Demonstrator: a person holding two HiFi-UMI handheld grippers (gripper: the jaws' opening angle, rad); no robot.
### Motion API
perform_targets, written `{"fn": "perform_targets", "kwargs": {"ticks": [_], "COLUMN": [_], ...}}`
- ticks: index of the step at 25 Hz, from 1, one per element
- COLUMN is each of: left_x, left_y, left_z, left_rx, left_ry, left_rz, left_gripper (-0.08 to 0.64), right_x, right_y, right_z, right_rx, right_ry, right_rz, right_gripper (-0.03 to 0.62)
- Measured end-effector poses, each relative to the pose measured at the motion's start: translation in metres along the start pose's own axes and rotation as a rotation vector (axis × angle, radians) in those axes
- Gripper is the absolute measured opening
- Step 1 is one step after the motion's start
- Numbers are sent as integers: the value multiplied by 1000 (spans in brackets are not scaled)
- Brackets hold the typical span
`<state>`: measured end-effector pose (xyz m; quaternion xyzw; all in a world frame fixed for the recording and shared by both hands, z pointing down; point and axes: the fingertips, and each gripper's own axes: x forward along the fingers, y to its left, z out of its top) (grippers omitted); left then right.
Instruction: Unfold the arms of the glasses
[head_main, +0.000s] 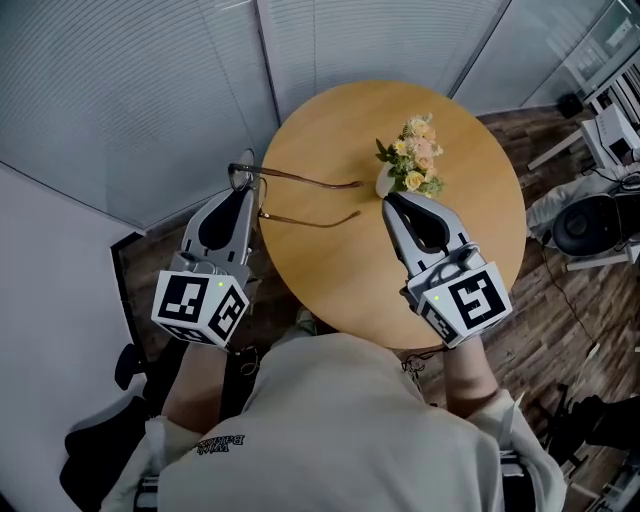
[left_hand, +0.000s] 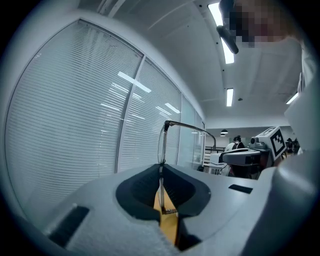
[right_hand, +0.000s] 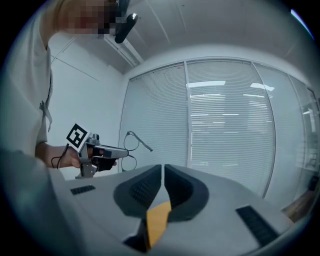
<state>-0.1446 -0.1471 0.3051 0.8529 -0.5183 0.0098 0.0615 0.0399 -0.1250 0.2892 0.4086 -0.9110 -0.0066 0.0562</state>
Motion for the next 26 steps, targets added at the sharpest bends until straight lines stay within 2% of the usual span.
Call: {"fn": "perform_targets", "kwargs": {"ticks": [8, 26], "left_x": [-3, -3], "left_y": [4, -5], "left_z": [-4, -5], "left_rx": [6, 0], "left_ry": [10, 21], "left_rz": [8, 12], "left_gripper": [38, 38], "right_x": [4, 4], "right_y": [6, 7], "right_z": [4, -3], "right_rx": [-77, -36], "right_ry": [-16, -4], "right_rz": [1, 18], "right_gripper": [40, 40]}}
